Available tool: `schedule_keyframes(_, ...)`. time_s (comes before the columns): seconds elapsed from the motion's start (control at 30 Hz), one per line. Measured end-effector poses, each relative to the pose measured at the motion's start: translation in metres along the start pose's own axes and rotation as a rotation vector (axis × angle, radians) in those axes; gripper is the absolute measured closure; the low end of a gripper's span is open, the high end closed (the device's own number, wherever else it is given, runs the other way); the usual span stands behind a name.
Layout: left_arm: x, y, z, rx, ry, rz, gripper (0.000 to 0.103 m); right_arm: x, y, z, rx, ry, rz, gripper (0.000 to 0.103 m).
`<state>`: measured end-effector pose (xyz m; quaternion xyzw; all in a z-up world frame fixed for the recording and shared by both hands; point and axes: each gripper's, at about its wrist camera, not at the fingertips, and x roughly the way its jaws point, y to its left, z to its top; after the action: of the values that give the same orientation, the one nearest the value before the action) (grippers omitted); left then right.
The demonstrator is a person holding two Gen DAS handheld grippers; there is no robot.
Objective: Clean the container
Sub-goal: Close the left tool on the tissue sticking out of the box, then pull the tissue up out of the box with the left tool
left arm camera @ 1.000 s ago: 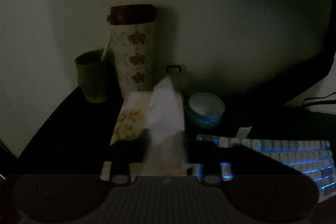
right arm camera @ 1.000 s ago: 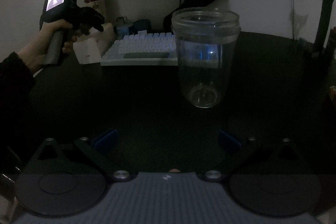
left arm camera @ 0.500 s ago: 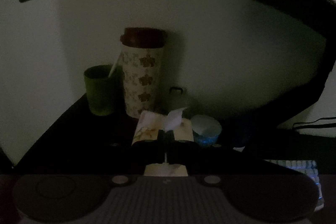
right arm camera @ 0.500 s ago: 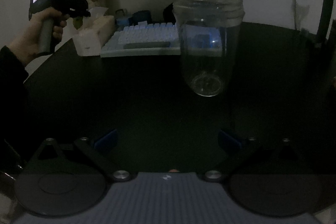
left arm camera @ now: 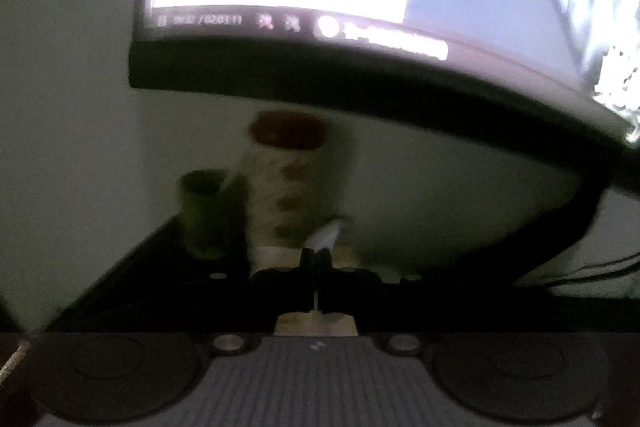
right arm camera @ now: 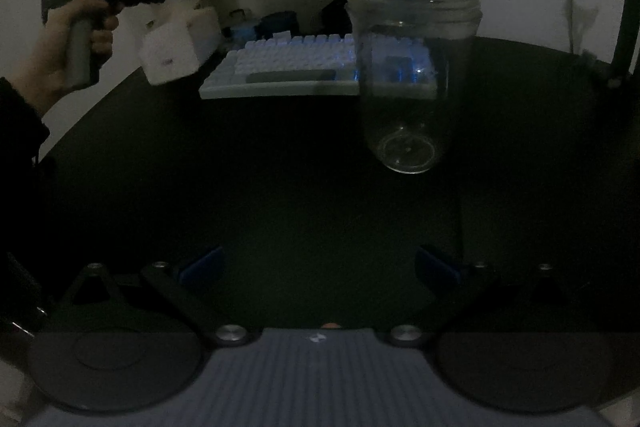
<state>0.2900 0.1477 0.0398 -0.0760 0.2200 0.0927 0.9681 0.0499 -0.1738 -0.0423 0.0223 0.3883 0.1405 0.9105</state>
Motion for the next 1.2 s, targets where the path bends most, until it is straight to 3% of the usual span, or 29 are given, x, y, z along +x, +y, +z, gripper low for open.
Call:
schedule_keyframes(0.03, 0.002, -0.001, -0.001, 0.028, 0.003, 0.038, 0.103, 0.0, 0.0, 0.0, -0.001, -0.003, 0.0, 0.0)
schedule_keyframes(0.07, -0.005, 0.003, -0.002, -0.017, 0.021, 0.012, 0.103, 0.0, 0.0, -0.001, 0.0, 0.0, -0.001, 0.0)
schedule_keyframes(0.13, -0.018, -0.002, -0.004, 0.025, -0.028, -0.042, 0.103, 0.001, 0.0, -0.001, 0.002, 0.001, -0.005, 0.0)
schedule_keyframes(0.3, -0.018, 0.002, -0.002, 0.024, -0.002, -0.025, 0.103, 0.005, 0.002, -0.002, 0.006, 0.014, -0.004, 0.0)
schedule_keyframes(0.47, -0.026, 0.009, -0.003, 0.019, -0.026, -0.019, 0.103, 0.003, 0.011, -0.004, -0.024, 0.009, 0.011, 0.0)
schedule_keyframes(0.63, -0.045, 0.005, -0.002, 0.049, -0.068, 0.002, 0.103, 0.005, 0.015, -0.004, -0.025, 0.017, 0.011, 0.0)
schedule_keyframes(0.77, -0.064, -0.003, -0.002, 0.123, -0.165, 0.049, 0.103, 0.005, 0.017, -0.005, -0.027, 0.017, 0.012, 0.0)
schedule_keyframes(0.83, -0.049, -0.009, 0.0, 0.182, -0.09, 0.075, 0.102, 0.005, 0.018, -0.006, -0.026, 0.02, 0.013, 0.0)
schedule_keyframes(0.9, -0.045, 0.004, 0.005, 0.081, -0.019, 0.018, 0.102, 0.006, 0.02, -0.006, -0.028, 0.024, 0.014, 0.0)
schedule_keyframes(0.93, -0.042, 0.006, 0.004, 0.086, -0.014, 0.021, 0.102, 0.004, 0.021, -0.007, -0.032, 0.02, 0.017, 0.0)
schedule_keyframes(1.0, -0.037, 0.006, -0.001, 0.123, -0.005, 0.108, 0.102, 0.002, 0.023, -0.009, -0.041, 0.014, 0.023, 0.0)
schedule_keyframes(1.07, -0.041, 0.01, -0.002, 0.104, 0.003, 0.039, 0.103, 0.002, 0.024, -0.01, -0.048, 0.015, 0.021, 0.0)
schedule_keyframes(1.2, -0.053, 0.009, -0.005, 0.12, -0.042, 0.069, 0.102, 0.005, 0.023, -0.009, -0.039, 0.019, 0.018, 0.0)
